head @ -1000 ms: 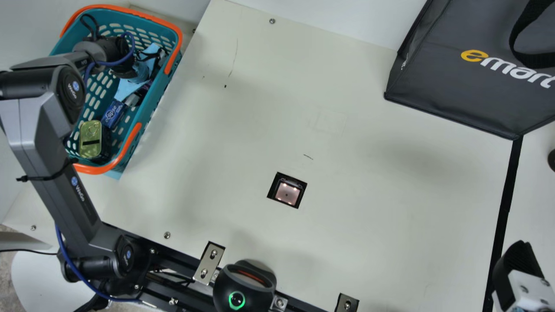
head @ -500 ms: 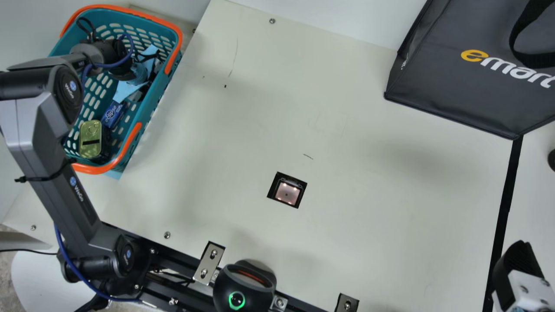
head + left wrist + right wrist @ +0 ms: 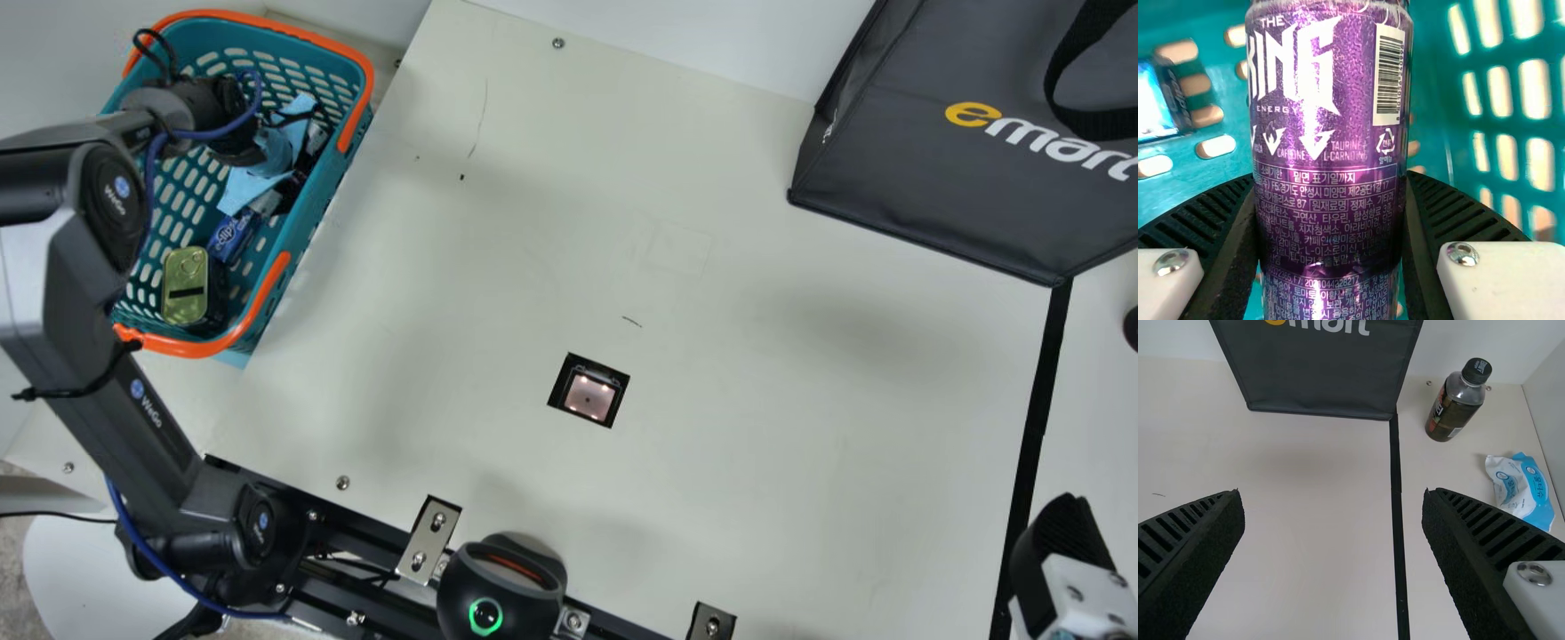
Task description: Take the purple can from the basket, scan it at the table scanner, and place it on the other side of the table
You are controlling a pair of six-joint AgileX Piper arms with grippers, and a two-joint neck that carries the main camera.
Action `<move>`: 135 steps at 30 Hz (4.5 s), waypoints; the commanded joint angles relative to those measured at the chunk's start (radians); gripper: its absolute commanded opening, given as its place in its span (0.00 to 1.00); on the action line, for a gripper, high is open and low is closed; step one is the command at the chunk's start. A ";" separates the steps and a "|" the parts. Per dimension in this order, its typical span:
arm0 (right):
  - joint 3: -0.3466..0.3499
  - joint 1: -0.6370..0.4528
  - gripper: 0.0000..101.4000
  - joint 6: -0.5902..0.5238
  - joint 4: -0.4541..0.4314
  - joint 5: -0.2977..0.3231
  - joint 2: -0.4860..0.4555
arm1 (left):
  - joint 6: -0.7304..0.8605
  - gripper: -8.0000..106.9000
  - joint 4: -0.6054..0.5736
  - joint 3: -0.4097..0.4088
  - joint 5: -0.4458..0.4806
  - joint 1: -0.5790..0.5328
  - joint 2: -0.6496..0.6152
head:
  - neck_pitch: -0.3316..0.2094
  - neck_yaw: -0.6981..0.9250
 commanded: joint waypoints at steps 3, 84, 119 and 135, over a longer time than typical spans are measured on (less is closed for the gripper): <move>0.000 0.000 0.94 0.000 0.000 0.000 0.000 | 0.004 0.00 0.008 0.007 0.017 0.002 -0.044 | -0.030 0.002; 0.000 0.000 0.94 0.000 0.000 0.001 0.000 | 0.765 0.00 -0.172 0.214 -0.457 -0.429 -0.684 | -0.030 0.002; 0.000 0.000 0.94 0.000 0.000 0.001 0.000 | 0.984 0.00 -0.425 0.640 -0.900 -0.595 -0.788 | -0.030 0.002; 0.000 0.000 0.94 0.000 0.000 0.001 0.000 | 0.997 0.00 -0.519 0.690 -1.265 -0.802 -0.622 | -0.030 0.002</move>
